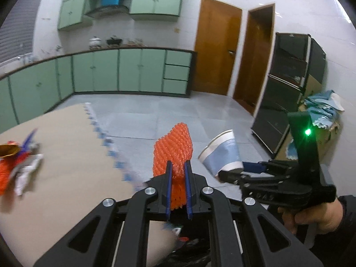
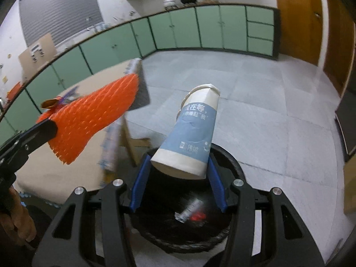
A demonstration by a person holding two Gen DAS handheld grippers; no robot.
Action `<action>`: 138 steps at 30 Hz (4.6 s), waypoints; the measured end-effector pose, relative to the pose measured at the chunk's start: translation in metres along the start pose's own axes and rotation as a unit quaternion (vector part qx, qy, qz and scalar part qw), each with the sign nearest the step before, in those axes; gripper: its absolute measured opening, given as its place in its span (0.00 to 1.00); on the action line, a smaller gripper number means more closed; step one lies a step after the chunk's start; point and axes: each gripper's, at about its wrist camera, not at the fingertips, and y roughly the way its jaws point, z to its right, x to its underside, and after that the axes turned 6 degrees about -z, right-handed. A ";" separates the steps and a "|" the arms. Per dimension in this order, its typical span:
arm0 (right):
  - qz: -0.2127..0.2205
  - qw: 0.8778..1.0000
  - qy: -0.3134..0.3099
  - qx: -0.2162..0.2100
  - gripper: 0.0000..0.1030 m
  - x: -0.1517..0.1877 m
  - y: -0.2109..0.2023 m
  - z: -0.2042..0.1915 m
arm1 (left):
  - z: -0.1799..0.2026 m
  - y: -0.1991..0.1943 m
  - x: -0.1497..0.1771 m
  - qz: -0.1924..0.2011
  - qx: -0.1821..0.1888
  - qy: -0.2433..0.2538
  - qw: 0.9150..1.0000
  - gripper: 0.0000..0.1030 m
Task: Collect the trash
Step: 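Drop the paper cup into the black bin with the right gripper while the left drops the foam net, then move both grippers back over the trash pile on the table, then grasp the second orange foam net with the left gripper and lift it, then grasp the blue chip bag with the right gripper while the left holds the foam net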
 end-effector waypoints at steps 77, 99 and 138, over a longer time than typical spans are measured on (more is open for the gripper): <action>0.046 0.986 -0.146 -0.065 0.87 -0.094 0.090 -0.299 | -0.282 -0.071 0.073 -0.015 -0.332 -0.248 0.910 0.56; 0.037 0.977 -0.186 -0.101 0.84 -0.093 0.069 -0.346 | -0.258 -0.161 0.091 0.036 -0.318 -0.246 0.915 0.15; 0.021 0.987 -0.136 -0.080 0.46 -0.120 0.159 -0.359 | -0.311 -0.154 0.092 0.062 -0.309 -0.238 0.919 0.15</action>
